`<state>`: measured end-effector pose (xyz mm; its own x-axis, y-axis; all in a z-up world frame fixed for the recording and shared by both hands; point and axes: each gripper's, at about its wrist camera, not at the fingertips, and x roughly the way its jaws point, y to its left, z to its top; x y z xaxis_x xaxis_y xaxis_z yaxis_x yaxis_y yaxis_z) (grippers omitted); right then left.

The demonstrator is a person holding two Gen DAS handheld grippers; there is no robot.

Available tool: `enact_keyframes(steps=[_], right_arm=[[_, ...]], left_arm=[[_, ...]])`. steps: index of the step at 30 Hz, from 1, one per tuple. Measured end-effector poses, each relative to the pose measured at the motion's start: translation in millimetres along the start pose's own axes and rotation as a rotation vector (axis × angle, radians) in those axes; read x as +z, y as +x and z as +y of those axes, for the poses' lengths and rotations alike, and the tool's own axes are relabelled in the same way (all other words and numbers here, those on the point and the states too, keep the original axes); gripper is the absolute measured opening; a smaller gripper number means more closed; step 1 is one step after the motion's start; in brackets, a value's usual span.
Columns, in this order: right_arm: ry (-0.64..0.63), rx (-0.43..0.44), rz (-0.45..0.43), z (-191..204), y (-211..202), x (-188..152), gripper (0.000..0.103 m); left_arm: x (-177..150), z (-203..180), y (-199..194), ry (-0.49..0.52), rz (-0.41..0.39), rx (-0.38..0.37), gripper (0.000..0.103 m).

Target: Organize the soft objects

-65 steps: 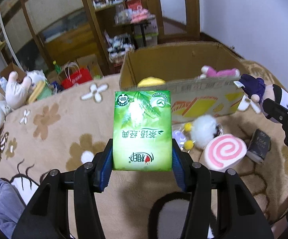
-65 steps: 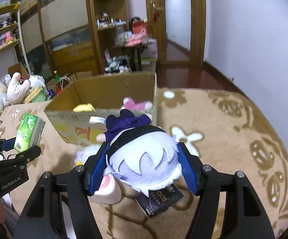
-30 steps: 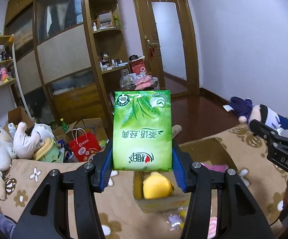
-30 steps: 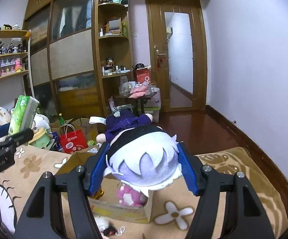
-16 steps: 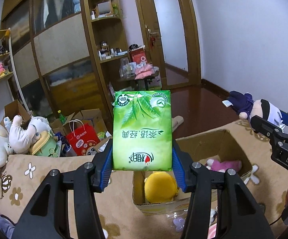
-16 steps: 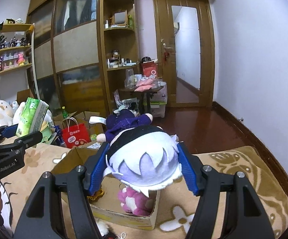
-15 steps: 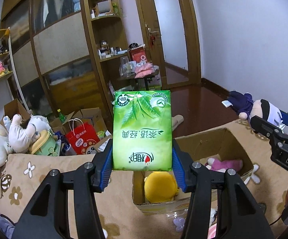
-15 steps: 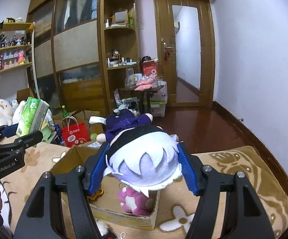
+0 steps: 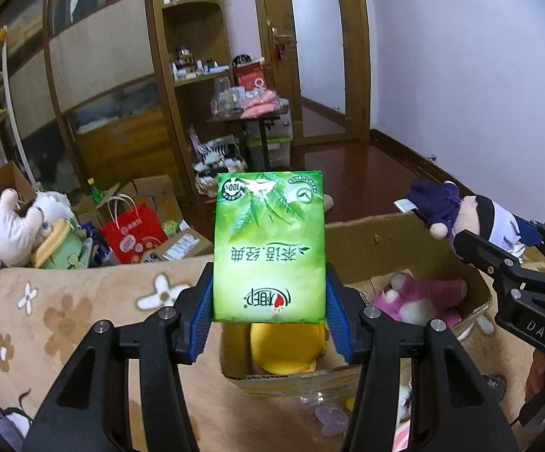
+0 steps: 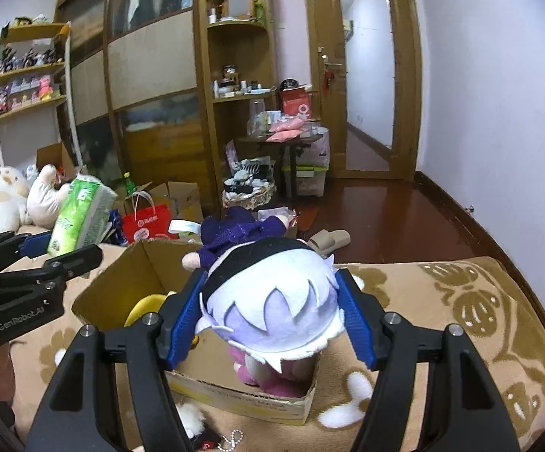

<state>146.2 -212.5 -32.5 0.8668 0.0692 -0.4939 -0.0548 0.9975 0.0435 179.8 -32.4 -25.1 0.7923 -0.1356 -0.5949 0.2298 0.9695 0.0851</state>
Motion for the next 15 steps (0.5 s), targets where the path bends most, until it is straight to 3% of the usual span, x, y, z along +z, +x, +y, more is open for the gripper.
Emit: enact_keyframes(steps=[8, 15], right_arm=[[-0.024, 0.016, 0.029, 1.1, 9.2, -8.0, 0.072], [-0.057, 0.003, 0.057, 6.0, 17.8, -12.9, 0.072]], left_arm=[[-12.0, -5.2, 21.4, -0.018, 0.088, -0.030, 0.051], [-19.7, -13.2, 26.7, 0.001, 0.113, -0.037, 0.052]])
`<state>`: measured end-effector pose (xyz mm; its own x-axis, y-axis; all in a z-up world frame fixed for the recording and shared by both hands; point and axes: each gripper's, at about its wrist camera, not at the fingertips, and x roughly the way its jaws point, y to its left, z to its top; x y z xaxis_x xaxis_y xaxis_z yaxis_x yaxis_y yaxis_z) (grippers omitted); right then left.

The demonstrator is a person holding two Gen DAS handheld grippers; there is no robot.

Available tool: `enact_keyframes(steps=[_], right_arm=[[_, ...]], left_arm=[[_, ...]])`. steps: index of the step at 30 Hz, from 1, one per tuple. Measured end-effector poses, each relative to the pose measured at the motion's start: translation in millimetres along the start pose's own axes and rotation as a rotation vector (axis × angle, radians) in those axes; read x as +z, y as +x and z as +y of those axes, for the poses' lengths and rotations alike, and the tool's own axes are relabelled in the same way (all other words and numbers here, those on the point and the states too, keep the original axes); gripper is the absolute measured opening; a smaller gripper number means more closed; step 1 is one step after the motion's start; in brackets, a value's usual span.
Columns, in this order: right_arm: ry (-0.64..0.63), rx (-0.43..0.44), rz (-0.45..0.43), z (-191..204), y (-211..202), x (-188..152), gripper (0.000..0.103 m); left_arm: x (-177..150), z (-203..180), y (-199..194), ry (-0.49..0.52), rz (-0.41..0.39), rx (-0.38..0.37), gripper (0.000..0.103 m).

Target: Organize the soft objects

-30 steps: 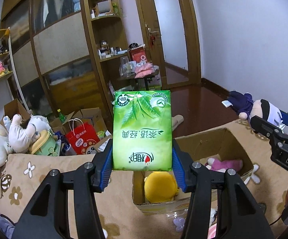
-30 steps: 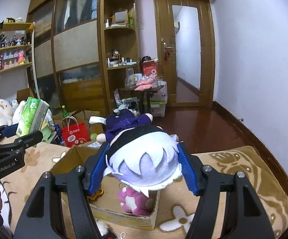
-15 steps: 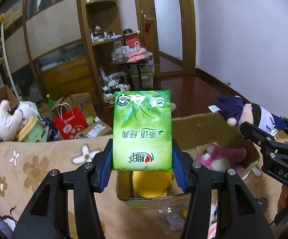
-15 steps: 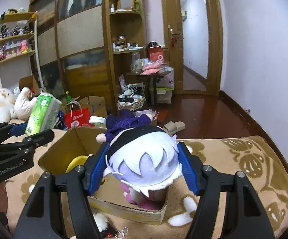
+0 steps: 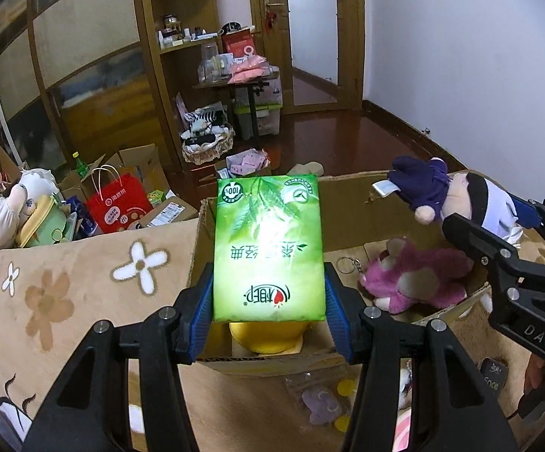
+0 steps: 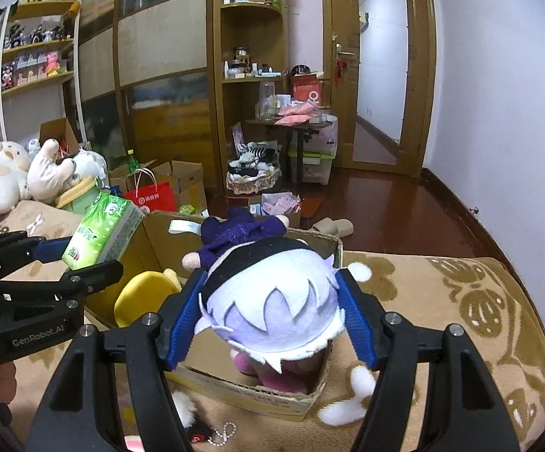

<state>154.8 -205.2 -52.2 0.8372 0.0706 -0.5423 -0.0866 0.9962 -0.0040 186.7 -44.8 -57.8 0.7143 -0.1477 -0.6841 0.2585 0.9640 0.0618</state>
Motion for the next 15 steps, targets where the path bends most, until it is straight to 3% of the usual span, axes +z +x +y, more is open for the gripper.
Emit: enact_keyframes(steps=[15], right_arm=[[0.066, 0.063, 0.066, -8.0, 18.9, -12.0, 0.073]], left_arm=[[-2.2, 0.7, 15.2, -0.012, 0.057, -0.015, 0.052]])
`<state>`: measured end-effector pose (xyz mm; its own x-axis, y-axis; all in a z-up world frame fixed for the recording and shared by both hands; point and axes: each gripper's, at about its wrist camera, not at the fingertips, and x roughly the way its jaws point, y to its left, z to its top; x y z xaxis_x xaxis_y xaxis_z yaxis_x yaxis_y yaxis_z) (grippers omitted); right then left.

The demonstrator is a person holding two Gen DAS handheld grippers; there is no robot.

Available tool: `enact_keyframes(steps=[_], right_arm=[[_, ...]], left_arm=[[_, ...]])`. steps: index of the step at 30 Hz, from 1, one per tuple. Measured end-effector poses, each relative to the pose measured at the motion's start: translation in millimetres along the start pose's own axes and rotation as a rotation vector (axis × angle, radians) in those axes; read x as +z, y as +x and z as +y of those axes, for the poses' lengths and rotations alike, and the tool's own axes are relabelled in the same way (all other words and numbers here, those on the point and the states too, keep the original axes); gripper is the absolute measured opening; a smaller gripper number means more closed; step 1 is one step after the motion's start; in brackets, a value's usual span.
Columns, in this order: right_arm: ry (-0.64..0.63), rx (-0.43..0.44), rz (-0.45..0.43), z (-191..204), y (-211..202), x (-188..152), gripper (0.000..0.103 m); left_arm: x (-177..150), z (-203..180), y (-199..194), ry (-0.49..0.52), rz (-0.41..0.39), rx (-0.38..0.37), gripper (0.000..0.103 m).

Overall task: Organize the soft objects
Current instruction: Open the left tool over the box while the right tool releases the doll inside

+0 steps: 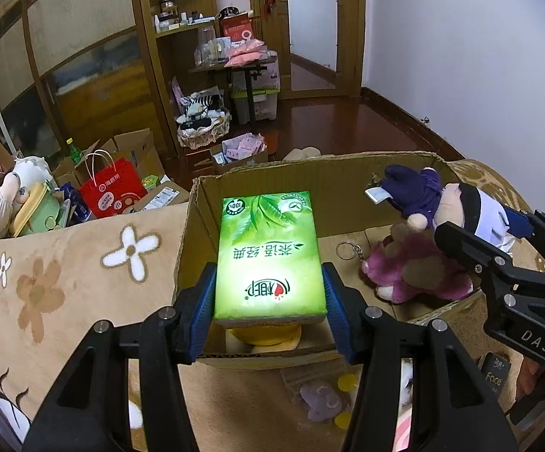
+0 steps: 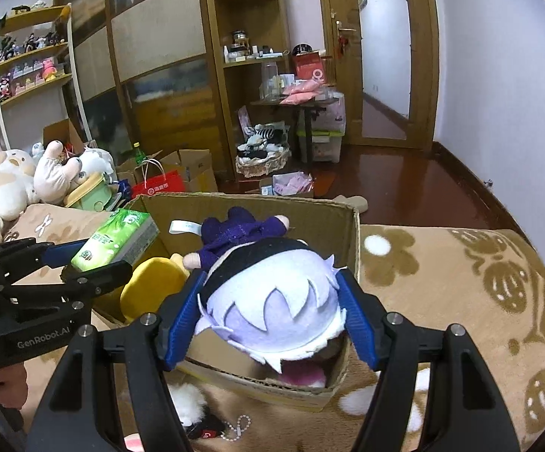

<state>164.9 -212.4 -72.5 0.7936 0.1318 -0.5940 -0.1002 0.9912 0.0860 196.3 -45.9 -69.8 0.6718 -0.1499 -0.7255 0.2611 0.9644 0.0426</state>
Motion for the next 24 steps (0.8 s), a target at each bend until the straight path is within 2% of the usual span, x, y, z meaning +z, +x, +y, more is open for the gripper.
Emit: enact_keyframes(steps=[5, 16, 20, 24], right_arm=[[-0.002, 0.003, 0.003, 0.0, 2.2, -2.4, 0.077], [0.029, 0.024, -0.010, -6.9, -3.1, -1.4, 0.078], [0.048, 0.026, -0.021, -7.9, -10.3, -0.9, 0.084], [0.057, 0.010, -0.048, -10.6, -24.3, 0.0, 0.090]], left_arm=[[-1.5, -1.3, -3.0, 0.012, -0.016, 0.019, 0.059], [-3.8, 1.6, -9.4, 0.011, -0.017, 0.044, 0.069], [-4.0, 3.3, -13.1, 0.002, -0.017, 0.046, 0.070], [-5.7, 3.6, -19.2, -0.015, -0.018, 0.051, 0.079]])
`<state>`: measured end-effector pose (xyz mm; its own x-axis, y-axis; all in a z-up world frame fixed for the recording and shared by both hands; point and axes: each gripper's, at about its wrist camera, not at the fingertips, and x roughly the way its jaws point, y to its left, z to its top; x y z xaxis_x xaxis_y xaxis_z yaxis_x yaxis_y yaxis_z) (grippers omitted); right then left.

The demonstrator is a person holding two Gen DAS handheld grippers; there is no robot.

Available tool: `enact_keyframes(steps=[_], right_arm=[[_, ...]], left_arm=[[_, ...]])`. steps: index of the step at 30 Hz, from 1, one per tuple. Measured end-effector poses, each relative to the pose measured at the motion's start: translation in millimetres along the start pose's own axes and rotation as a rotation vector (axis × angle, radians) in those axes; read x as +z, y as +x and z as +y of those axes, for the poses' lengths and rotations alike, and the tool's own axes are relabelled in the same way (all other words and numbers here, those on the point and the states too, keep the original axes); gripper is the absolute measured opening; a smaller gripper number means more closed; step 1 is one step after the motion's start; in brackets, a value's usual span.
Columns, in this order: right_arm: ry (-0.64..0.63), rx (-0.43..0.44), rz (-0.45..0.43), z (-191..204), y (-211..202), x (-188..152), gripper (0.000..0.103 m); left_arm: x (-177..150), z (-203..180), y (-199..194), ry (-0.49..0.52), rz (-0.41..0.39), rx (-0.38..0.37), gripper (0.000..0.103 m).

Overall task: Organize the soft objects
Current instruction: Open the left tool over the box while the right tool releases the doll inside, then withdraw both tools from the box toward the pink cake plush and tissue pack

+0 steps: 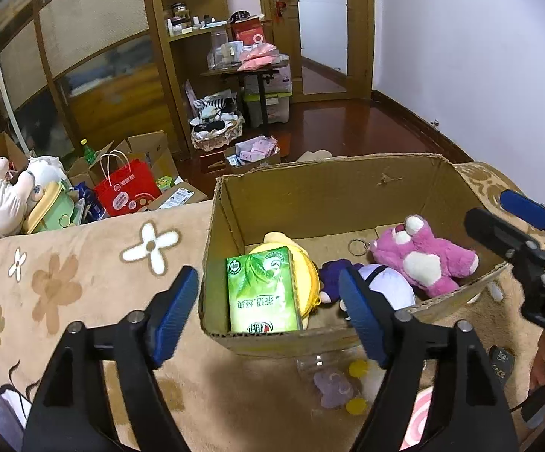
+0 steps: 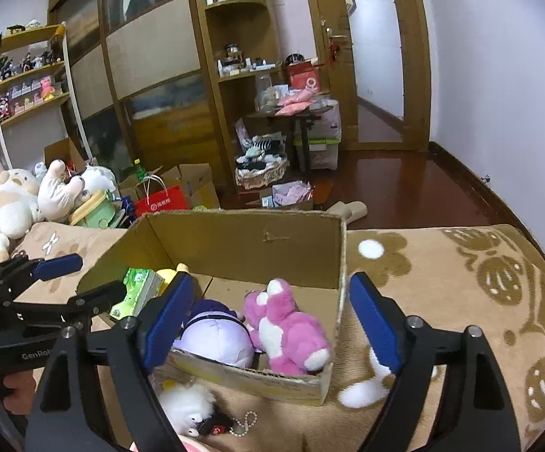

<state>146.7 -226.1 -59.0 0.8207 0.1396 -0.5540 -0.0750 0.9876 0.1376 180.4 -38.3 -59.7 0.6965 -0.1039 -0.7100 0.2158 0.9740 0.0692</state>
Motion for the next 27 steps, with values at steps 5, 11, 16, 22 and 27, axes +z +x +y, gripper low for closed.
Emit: enact_keyframes(steps=[5, 11, 16, 22, 27], right_arm=[[0.018, -0.015, -0.014, -4.7, -14.6, 1.9, 0.098], [0.011, -0.027, -0.027, -3.1, -36.0, 0.9, 0.101], [0.006, -0.017, -0.030, -0.3, -52.1, -0.9, 0.101], [0.018, -0.023, -0.035, 0.0, -71.9, -5.8, 0.101], [0.052, -0.062, -0.049, -5.0, -91.4, -8.8, 0.101]], left_arm=[[-2.9, -2.4, -12.4, 0.008, -0.010, 0.007, 0.086], [-9.2, -4.2, -37.5, 0.003, -0.037, 0.010, 0.093], [-14.8, -8.1, -54.3, 0.007, -0.043, 0.024, 0.094], [-27.0, -13.7, -65.7, 0.020, -0.040, 0.052, 0.094], [-33.5, -22.5, -78.3, 0.039, -0.054, 0.050, 0.094]])
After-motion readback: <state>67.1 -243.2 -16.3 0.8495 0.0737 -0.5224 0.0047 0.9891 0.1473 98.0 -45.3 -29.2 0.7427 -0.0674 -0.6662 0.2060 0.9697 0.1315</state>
